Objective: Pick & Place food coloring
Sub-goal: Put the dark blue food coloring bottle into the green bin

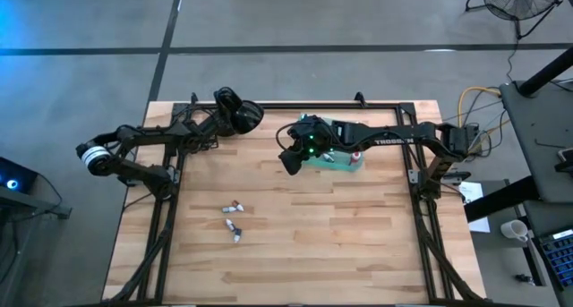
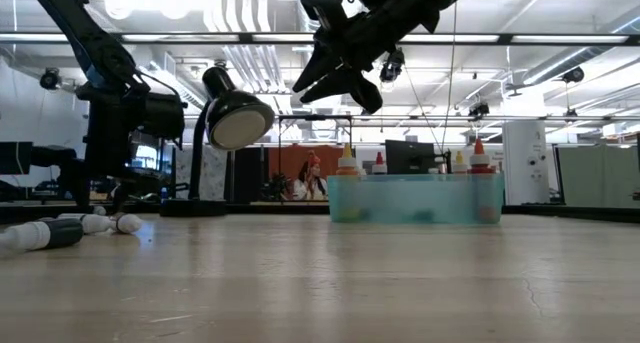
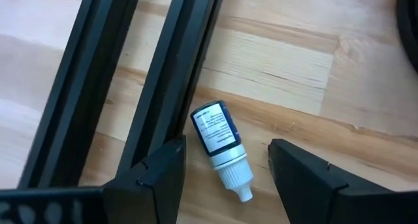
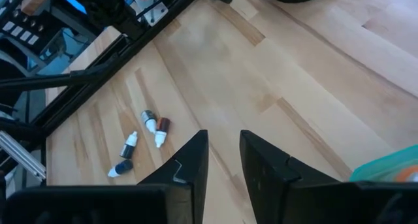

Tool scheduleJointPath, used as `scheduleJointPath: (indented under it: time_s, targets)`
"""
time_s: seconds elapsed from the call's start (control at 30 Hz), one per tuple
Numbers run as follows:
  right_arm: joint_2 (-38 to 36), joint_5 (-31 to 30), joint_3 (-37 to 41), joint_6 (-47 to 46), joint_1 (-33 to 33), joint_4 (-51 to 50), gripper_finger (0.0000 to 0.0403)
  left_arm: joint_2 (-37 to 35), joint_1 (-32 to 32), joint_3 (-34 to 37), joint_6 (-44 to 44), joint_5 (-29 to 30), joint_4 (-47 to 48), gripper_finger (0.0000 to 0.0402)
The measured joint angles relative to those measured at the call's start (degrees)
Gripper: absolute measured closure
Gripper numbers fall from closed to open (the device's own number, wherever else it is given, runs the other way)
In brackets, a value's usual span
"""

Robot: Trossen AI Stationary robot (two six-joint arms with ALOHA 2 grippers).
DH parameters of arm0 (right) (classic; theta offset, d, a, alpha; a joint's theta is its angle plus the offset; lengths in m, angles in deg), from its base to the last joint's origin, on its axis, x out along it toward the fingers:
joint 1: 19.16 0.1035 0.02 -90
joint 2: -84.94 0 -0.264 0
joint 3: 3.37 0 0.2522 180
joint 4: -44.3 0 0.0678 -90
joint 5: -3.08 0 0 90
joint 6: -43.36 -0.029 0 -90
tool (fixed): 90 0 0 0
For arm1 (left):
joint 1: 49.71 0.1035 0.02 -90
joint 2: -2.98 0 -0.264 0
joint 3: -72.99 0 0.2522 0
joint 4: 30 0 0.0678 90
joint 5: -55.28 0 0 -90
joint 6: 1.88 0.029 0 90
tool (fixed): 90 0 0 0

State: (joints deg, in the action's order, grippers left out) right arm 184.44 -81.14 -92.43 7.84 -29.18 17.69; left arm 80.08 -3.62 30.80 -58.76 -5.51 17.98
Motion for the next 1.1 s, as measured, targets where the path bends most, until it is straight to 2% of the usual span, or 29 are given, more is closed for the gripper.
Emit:
scheduleJointPath:
  time_s: [0.2, 0.4, 0.6, 0.73, 0.93, 1.1]
  targets:
    - [0.0, 0.0, 0.4, 0.2, 0.0, -0.3, 0.032, 0.0, 0.0, 0.2, -2.1, -0.1, -1.2, 0.0209]
    - [0.0, 0.0, 0.6, 0.2, 0.0, -0.3, 0.0329, -0.1, -0.1, 0.1, 4.5, -0.1, -2.7, 0.0209]
    - [0.0, 0.0, 0.6, 1.2, 0.0, -0.3, 0.0327, -0.1, -0.1, 0.5, 6.7, -0.2, -4.3, 0.0213]
    - [0.0, 0.0, 0.6, 1.7, 0.0, -0.5, 0.0322, -0.1, -0.1, 0.4, 7.3, -0.7, -4.2, 0.0251]
    - [0.0, 0.0, 0.6, 2.5, 0.0, -0.6, 0.0319, -0.1, -0.2, 0.4, 7.5, -1.1, -4.1, 0.0359]
    - [0.0, 0.1, 0.6, 2.5, 0.0, -0.6, 0.0327, -0.1, -0.1, 0.4, 7.8, -1.5, -3.8, 0.0369]
